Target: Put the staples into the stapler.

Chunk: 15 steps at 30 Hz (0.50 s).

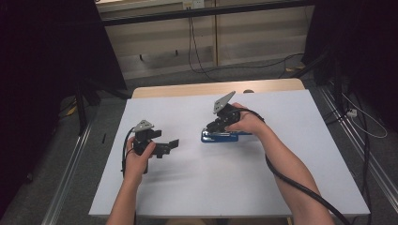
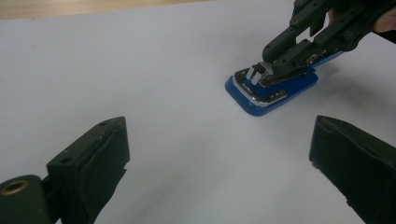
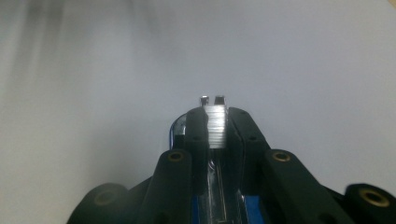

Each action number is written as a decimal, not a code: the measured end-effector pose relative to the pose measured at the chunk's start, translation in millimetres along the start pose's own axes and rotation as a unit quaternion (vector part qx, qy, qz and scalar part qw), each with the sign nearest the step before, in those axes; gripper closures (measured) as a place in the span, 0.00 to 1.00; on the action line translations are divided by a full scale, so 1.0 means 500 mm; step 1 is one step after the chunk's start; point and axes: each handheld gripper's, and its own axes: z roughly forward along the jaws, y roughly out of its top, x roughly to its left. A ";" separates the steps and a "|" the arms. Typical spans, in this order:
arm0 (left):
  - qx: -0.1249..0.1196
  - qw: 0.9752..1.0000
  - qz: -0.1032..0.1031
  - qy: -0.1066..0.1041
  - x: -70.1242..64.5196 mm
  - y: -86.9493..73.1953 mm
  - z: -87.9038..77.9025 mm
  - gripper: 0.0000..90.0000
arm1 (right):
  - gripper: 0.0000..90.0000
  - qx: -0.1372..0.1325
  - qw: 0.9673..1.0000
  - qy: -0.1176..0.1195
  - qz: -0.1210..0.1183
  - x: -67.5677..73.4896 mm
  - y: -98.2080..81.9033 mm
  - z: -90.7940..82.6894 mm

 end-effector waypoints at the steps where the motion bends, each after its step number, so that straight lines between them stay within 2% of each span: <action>1: 0.001 1.000 0.001 0.000 0.000 0.000 0.000 0.06 | 0.89 0.001 1.000 0.000 0.002 0.000 0.000 0.000; 15: 0.002 1.000 0.000 0.000 0.000 0.000 0.002 0.06 | 0.88 0.004 1.000 0.001 0.003 0.000 0.004 0.002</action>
